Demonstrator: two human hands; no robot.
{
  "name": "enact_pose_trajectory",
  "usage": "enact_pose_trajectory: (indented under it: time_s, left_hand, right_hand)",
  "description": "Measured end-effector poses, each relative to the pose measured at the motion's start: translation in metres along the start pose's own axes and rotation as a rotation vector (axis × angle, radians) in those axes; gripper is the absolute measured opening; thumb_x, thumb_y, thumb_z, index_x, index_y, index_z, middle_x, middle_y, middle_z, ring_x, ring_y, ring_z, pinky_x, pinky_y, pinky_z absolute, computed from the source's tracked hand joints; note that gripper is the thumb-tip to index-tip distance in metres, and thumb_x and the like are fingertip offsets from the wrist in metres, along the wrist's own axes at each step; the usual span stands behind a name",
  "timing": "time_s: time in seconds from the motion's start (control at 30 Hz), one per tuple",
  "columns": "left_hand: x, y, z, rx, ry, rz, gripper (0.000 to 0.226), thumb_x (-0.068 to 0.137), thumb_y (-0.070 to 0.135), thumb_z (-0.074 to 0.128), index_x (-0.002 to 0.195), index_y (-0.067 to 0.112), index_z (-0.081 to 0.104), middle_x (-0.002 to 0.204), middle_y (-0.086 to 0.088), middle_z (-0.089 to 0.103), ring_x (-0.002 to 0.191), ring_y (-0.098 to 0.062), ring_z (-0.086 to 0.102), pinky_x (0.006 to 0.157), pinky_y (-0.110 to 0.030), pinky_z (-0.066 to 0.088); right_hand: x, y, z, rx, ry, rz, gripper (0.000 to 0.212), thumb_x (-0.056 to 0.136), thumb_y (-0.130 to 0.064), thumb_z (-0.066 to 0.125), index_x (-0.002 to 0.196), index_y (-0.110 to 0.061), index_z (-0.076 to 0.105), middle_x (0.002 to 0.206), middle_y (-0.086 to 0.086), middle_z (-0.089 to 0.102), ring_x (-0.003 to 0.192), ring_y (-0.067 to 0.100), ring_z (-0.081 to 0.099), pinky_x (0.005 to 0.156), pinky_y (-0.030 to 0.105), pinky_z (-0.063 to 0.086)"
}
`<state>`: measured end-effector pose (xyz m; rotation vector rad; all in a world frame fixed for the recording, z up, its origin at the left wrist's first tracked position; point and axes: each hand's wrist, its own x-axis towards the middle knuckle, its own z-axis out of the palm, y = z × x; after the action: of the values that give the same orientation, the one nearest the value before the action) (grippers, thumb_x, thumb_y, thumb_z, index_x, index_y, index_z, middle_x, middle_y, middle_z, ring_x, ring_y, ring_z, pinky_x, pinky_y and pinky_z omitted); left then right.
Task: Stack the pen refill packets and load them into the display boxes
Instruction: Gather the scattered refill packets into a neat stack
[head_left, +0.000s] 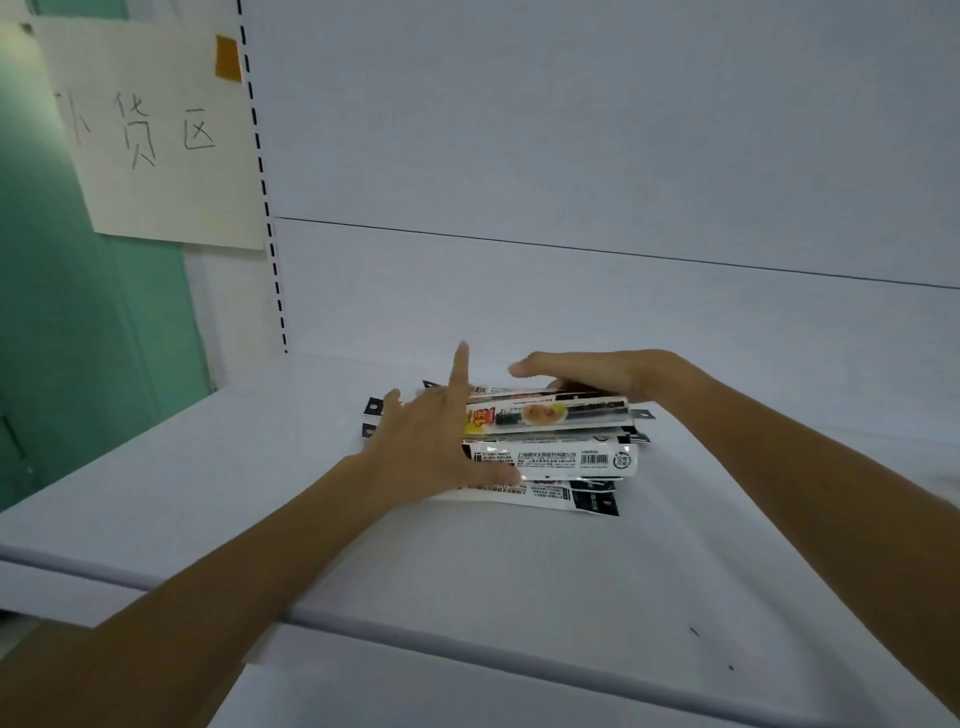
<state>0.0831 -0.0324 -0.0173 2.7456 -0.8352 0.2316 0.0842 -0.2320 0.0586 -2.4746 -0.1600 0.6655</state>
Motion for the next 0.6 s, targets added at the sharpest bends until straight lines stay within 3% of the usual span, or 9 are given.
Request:
enact_pose_trajectory:
  time_s: [0.03,0.1,0.2,0.3,0.37,0.47,0.53,0.6]
  left_hand:
    - [0.002,-0.002,0.000,0.008,-0.017,-0.035,0.120,0.066,0.079,0.050,0.146,0.021,-0.017,0.150,0.005,0.031,0.136,-0.016,0.028,0.112,-0.052,0.014]
    - [0.007,-0.004,-0.001,0.083,-0.028,-0.036,0.108,0.066,0.080,0.049,0.147,0.021,0.010,0.147,0.004,0.032,0.133,-0.017,0.028,0.108,-0.050,0.022]
    - [0.011,-0.002,-0.003,0.140,0.015,-0.002,0.095,0.067,0.080,0.048,0.138,0.020,0.029,0.139,0.004,0.036,0.126,-0.018,0.032,0.102,-0.047,0.028]
    - [0.009,-0.006,-0.006,0.062,0.034,0.021,0.095,0.071,0.071,0.055,0.144,0.021,0.021,0.145,0.003,0.033,0.131,-0.017,0.027,0.106,-0.045,0.025]
    - [0.005,-0.008,-0.011,0.019,0.043,0.040,0.100,0.071,0.069,0.058,0.147,0.024,0.012,0.153,0.003,0.020,0.140,-0.016,0.016,0.113,-0.047,0.018]
    - [-0.004,-0.016,-0.017,-0.073,0.040,-0.105,0.121,0.054,0.085,0.049,0.148,0.029,-0.002,0.158,0.000,-0.004,0.145,-0.019,-0.005,0.115,-0.053,0.002]
    - [-0.012,-0.028,-0.021,-0.228,0.014,-0.216,0.138,0.038,0.096,0.044,0.148,0.029,-0.005,0.158,-0.002,0.002,0.145,-0.021,0.003,0.115,-0.055,0.008]
    - [-0.022,-0.040,-0.024,-0.371,-0.074,-0.254,0.139,0.039,0.092,0.052,0.148,0.028,-0.006,0.156,0.002,0.016,0.142,-0.018,0.018,0.116,-0.045,0.017]
  right_hand:
    - [-0.002,-0.002,0.002,-0.082,-0.020,0.003,0.068,0.073,-0.073,0.046,0.120,-0.025,0.055,0.123,0.000,0.061,0.108,0.020,0.057,0.100,0.033,0.040]
    - [0.001,-0.004,0.009,-0.356,0.007,0.020,0.096,0.062,-0.075,0.061,0.139,-0.025,0.032,0.141,-0.005,0.042,0.124,0.017,0.043,0.106,0.033,0.031]
    - [0.011,-0.003,0.019,-0.518,0.091,0.021,0.099,0.060,-0.058,0.076,0.138,-0.026,0.026,0.126,-0.007,0.049,0.111,0.017,0.047,0.096,0.032,0.037]
    - [0.013,-0.001,0.015,-0.469,0.196,-0.028,0.082,0.063,-0.048,0.079,0.131,-0.029,0.036,0.116,-0.010,0.051,0.107,0.015,0.047,0.089,0.029,0.035]
    - [0.013,0.001,0.012,-0.448,0.246,-0.041,0.081,0.063,-0.048,0.079,0.131,-0.029,0.038,0.120,-0.008,0.051,0.114,0.017,0.046,0.093,0.031,0.035]
    - [0.015,0.006,0.013,-0.415,0.256,-0.032,0.088,0.063,-0.051,0.078,0.136,-0.030,0.033,0.133,-0.007,0.048,0.123,0.019,0.043,0.103,0.037,0.034]
    - [0.014,0.010,0.015,-0.371,0.212,-0.026,0.093,0.063,-0.054,0.077,0.139,-0.030,0.029,0.136,-0.008,0.045,0.126,0.018,0.041,0.107,0.039,0.032]
    - [0.013,0.011,0.015,-0.365,0.172,-0.011,0.104,0.063,-0.058,0.076,0.145,-0.030,0.019,0.147,-0.006,0.035,0.134,0.020,0.033,0.111,0.040,0.027]
